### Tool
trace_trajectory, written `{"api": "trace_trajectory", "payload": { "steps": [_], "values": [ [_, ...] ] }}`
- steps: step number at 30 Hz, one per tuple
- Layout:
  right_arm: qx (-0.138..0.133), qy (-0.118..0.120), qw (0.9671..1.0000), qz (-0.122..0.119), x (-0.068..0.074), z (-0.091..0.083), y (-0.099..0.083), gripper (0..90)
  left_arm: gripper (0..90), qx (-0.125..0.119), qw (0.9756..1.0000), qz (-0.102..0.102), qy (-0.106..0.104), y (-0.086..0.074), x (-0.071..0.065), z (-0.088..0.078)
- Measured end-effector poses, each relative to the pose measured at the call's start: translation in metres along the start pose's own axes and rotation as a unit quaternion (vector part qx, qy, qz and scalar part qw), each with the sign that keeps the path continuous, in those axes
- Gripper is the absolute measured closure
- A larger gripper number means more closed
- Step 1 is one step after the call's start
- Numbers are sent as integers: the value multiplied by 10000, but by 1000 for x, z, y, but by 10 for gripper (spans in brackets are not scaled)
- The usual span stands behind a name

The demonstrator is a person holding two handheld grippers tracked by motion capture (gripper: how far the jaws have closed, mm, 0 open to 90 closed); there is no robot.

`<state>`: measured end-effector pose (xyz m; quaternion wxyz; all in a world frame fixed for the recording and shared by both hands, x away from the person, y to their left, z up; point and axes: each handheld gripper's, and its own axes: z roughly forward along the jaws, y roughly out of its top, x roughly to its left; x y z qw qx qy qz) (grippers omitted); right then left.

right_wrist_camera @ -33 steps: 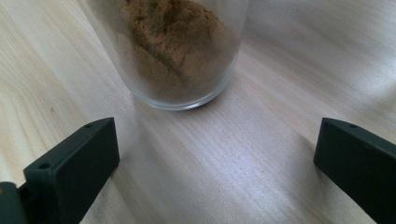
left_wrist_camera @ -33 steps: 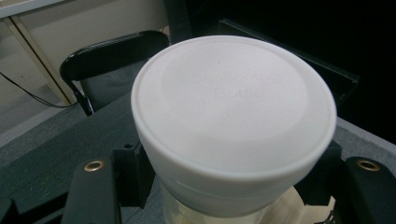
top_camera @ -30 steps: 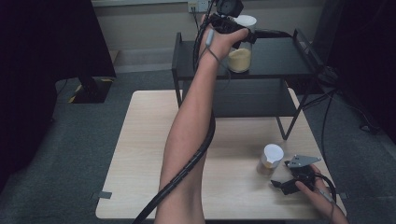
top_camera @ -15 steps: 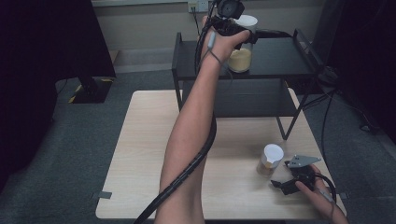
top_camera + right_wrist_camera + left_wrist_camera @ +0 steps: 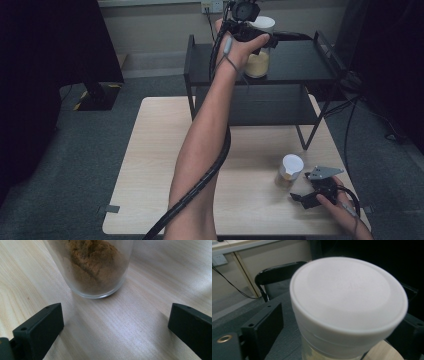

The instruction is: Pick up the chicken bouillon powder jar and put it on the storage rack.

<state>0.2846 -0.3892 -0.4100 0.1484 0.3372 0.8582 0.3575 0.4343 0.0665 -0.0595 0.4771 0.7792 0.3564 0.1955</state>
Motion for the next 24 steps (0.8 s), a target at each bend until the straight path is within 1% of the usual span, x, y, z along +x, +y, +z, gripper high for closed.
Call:
{"api": "trace_trajectory", "payload": {
  "steps": [2,3,5,6,8,11,14,17,20,23,24],
  "values": [
    [0,-1,10000,1,0,0,0,0,58,-3,10000,33,12,-2,0,-2],
    [0,-1,10000,1,0,0,0,0,56,-38,10000,-2,25,-3,0,-2],
    [0,-1,10000,0,0,0,0,0,7,-104,9999,-46,-5,-6,1,-5],
    [0,-2,10000,0,0,0,0,0,8,-121,9999,-44,-22,-7,1,-6],
    [0,-2,10000,2,0,0,0,0,9,-127,9999,47,-55,-8,2,-9],
    [0,-2,10000,1,0,0,0,0,9,-162,9997,123,-142,-11,2,-13],
    [-2,-3,10000,2,0,0,0,0,7,-163,9996,137,-170,-13,1,-16],
    [-1,-3,10000,1,0,0,0,0,10,-180,9996,93,-195,-17,0,-19],
    [-1,-4,10000,1,0,0,0,0,13,-205,9994,176,-218,-22,-1,-22],
    [-3,-6,10000,7,0,0,0,0,15,-261,9992,158,-260,-28,-1,-23],
    [-4,-5,10000,7,0,0,0,0,16,-264,9991,184,-287,-30,0,-24]
  ]
}}
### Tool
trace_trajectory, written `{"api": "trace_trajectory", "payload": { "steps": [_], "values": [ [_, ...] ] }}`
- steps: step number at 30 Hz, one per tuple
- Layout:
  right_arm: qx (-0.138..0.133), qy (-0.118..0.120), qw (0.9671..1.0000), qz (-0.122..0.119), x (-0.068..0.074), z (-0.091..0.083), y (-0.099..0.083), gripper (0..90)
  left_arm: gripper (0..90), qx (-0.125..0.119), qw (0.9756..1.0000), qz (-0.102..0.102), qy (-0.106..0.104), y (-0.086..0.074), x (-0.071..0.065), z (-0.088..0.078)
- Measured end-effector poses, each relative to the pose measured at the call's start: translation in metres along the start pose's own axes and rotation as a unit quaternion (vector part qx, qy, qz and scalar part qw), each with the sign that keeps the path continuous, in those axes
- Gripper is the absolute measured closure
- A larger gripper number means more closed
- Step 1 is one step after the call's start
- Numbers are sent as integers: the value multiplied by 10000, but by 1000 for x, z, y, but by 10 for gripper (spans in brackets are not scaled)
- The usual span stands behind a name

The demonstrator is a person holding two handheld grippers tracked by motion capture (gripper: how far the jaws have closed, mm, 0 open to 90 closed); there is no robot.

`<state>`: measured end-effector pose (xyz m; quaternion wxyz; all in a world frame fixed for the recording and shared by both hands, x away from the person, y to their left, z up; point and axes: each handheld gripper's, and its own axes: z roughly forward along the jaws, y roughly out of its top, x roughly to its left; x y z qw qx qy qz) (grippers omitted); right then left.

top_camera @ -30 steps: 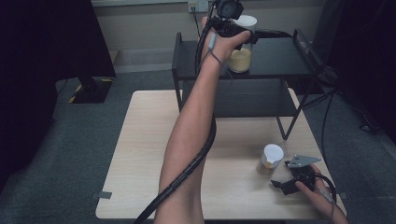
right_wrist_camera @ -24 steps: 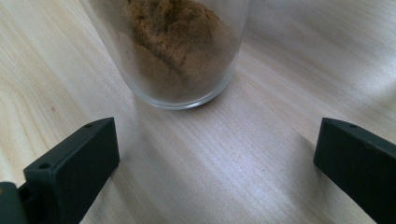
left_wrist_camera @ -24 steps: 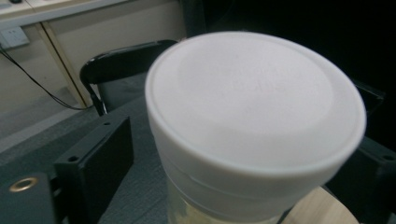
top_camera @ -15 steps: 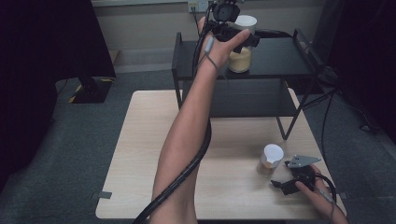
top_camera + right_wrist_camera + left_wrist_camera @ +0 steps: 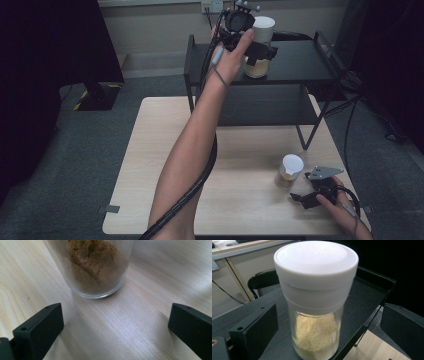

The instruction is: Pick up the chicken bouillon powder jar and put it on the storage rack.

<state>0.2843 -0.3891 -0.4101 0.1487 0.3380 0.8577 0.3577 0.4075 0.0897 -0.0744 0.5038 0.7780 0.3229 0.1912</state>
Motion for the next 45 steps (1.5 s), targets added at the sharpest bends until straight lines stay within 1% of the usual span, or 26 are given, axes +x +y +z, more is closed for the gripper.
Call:
{"api": "trace_trajectory", "payload": {
  "steps": [3,8,9,13,17,19,21,24,30,32,37,38,40,42,45],
  "values": [
    [0,0,10000,2,0,0,0,0,15,-6,10000,42,-38,-5,-1,-2],
    [0,-4,10000,3,0,0,0,0,15,-58,10000,43,-65,-15,0,-6],
    [0,-5,10000,4,0,0,0,0,16,-55,9999,75,-84,-16,0,-7],
    [1,-6,10000,2,0,0,0,0,16,-104,9998,39,-164,-25,2,-10],
    [2,-5,10000,11,0,0,0,0,16,-133,9996,65,-242,-34,2,-13],
    [2,-5,10000,9,0,0,0,0,17,-129,9995,95,-285,-38,2,-13],
    [2,-6,10000,10,0,0,0,0,17,-130,9995,53,-287,-43,0,-13],
    [3,-10,10000,13,1,0,0,0,19,-123,9994,106,-304,-50,-1,-12],
    [-4,-18,10000,12,1,0,0,0,19,-162,9987,199,-446,-64,-5,-11],
    [-3,-20,10000,12,1,0,0,0,19,-188,9986,186,-460,-68,-6,-12],
    [-3,-19,10000,12,1,0,0,0,19,-278,9977,171,-597,-79,-5,-16],
    [-3,-19,10000,12,1,0,0,0,18,-304,9975,176,-606,-82,-6,-16],
    [-3,-18,10000,16,1,0,0,0,17,-353,9967,238,-698,-88,-5,-17],
    [-1,-17,10000,14,1,0,0,0,16,-329,9963,222,-765,-92,-5,-16],
    [-3,-18,10000,11,1,0,0,0,16,-349,9961,240,-778,-99,-6,-16]
  ]
}}
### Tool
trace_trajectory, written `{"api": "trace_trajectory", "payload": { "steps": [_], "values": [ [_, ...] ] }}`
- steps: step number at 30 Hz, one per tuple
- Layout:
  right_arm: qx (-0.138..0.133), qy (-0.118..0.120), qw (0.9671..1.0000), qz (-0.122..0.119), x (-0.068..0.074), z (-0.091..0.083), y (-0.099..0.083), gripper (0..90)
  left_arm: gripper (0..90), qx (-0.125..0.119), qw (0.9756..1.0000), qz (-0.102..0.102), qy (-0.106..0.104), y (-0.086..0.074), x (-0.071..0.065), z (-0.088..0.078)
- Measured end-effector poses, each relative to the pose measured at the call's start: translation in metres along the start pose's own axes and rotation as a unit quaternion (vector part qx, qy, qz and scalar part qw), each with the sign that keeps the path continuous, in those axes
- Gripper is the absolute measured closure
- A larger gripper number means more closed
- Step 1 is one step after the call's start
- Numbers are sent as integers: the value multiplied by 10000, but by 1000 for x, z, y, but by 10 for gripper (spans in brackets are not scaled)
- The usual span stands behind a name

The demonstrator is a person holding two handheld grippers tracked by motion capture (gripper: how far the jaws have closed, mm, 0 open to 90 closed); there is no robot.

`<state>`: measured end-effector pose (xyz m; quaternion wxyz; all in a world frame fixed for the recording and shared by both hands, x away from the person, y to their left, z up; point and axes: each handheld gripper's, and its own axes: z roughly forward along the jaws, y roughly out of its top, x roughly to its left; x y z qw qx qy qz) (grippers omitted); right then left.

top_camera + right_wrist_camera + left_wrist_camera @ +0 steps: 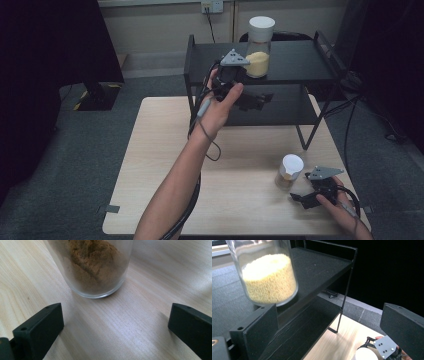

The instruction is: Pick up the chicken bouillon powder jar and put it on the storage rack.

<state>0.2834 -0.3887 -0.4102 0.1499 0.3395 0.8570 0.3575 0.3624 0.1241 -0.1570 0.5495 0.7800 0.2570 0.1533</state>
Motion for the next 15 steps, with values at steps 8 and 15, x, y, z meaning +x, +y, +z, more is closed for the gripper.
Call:
{"api": "trace_trajectory", "payload": {
  "steps": [8,15],
  "values": [
    [-7,-2,10000,14,0,0,0,0,14,8,9996,-86,-257,-26,2,7],
    [-6,-2,10000,11,0,0,0,0,15,131,9991,-223,-333,-55,7,20]
  ]
}}
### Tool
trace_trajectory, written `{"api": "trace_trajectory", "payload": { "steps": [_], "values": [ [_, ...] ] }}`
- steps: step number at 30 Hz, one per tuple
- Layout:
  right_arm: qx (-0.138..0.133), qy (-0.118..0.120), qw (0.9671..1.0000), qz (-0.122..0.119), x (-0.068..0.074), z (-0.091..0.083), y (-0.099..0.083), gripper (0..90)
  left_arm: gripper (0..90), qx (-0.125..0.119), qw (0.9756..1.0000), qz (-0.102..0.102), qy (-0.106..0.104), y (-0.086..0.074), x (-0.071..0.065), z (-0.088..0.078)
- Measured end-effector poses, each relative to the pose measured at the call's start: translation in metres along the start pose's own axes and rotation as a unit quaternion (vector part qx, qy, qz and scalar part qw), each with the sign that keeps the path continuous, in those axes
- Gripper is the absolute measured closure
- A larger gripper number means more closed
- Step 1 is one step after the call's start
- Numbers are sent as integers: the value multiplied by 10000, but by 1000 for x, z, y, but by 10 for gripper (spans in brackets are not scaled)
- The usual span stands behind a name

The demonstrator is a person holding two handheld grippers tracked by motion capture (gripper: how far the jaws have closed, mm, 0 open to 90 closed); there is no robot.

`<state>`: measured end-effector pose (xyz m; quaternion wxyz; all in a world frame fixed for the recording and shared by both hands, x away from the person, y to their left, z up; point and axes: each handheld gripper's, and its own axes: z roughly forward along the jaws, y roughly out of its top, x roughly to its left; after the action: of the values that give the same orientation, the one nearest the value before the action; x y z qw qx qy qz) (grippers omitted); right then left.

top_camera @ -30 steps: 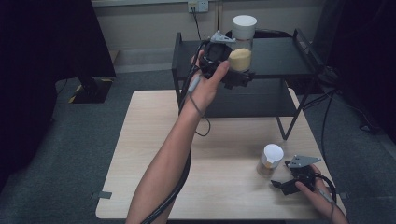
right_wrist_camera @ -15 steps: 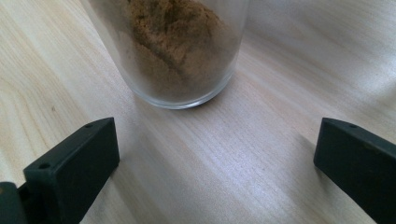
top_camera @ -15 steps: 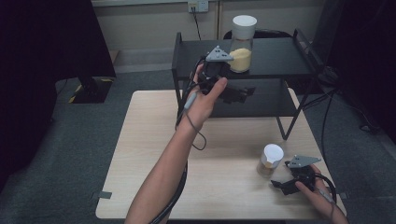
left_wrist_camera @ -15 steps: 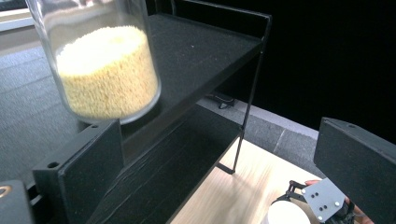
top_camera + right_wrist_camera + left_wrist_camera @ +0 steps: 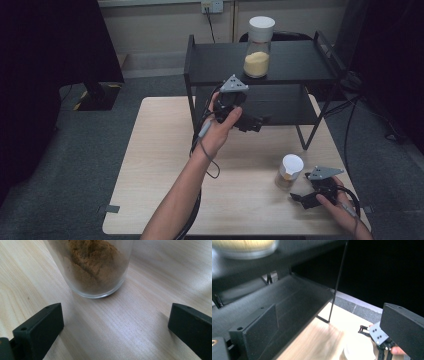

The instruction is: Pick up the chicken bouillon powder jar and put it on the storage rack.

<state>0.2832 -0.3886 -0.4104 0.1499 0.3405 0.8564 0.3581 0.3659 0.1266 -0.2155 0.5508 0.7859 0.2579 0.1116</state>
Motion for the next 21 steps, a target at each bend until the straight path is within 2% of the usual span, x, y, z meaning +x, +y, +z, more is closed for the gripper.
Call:
{"api": "trace_trajectory", "payload": {
  "steps": [3,7,21],
  "values": [
    [-3,-2,10000,-9,0,0,0,0,15,15,9999,-107,-17,-12,3,5],
    [1,-1,10000,-9,0,0,0,0,15,136,9998,-144,-55,-24,7,11],
    [8,3,10000,-5,0,0,0,0,14,324,9987,-373,-120,-70,17,23]
  ]
}}
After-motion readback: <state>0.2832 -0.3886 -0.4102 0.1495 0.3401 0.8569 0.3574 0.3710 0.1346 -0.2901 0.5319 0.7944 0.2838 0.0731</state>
